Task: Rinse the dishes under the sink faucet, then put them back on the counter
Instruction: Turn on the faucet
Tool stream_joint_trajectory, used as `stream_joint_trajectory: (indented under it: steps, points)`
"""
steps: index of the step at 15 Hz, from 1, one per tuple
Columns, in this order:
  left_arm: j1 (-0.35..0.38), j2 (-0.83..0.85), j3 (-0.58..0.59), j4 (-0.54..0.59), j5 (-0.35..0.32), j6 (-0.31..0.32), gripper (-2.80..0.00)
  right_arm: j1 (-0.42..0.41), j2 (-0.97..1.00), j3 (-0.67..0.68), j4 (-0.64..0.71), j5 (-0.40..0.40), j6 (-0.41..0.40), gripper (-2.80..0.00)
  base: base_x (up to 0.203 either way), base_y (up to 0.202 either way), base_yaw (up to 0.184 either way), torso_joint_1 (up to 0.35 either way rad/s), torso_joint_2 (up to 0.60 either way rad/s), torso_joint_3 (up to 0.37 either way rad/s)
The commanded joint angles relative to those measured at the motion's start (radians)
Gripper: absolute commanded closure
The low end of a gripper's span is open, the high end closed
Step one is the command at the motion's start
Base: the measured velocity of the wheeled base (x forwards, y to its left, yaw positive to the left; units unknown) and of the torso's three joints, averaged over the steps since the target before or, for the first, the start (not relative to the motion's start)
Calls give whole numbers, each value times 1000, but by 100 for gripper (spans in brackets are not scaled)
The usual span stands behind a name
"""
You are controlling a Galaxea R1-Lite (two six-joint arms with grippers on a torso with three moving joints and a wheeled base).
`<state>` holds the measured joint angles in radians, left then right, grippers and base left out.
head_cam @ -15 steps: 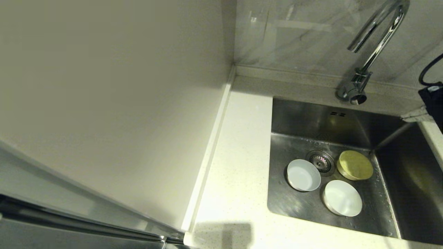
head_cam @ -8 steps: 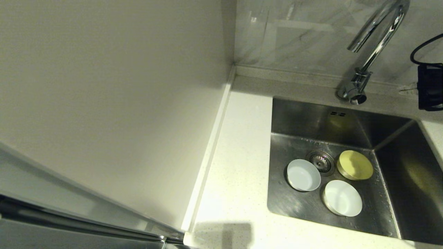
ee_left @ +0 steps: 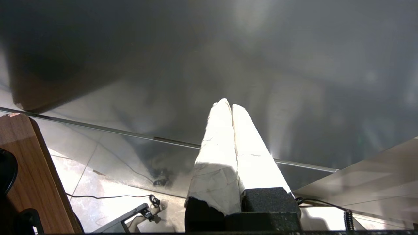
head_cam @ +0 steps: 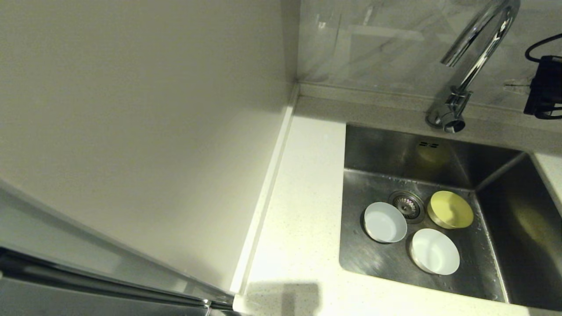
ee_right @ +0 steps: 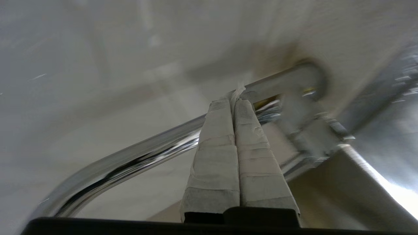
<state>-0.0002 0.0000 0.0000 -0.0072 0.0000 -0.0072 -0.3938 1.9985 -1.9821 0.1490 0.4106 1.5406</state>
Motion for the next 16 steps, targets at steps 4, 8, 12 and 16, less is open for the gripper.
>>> stream_joint_trajectory:
  steps: [4, 8, 12, 16]
  points:
    - [0, 0, 3, 0, 0, 0, 0, 27, 41, 0, -1, 77, 12, 0, 0, 0, 0, 0, 0, 0]
    - [0, 0, 2, 0, 0, 0, 0, 54, 67, 0, 0, 113, 13, 0, 0, 0, 0, 0, 0, 0]
    - [0, 0, 2, 0, 0, 0, 0, 92, 77, 0, -15, 130, 57, 0, 0, 0, 0, 0, 0, 0]
    - [0, 0, 3, 0, 0, 0, 0, 97, 76, 0, -22, 209, 72, 0, 0, 0, 0, 0, 0, 0]
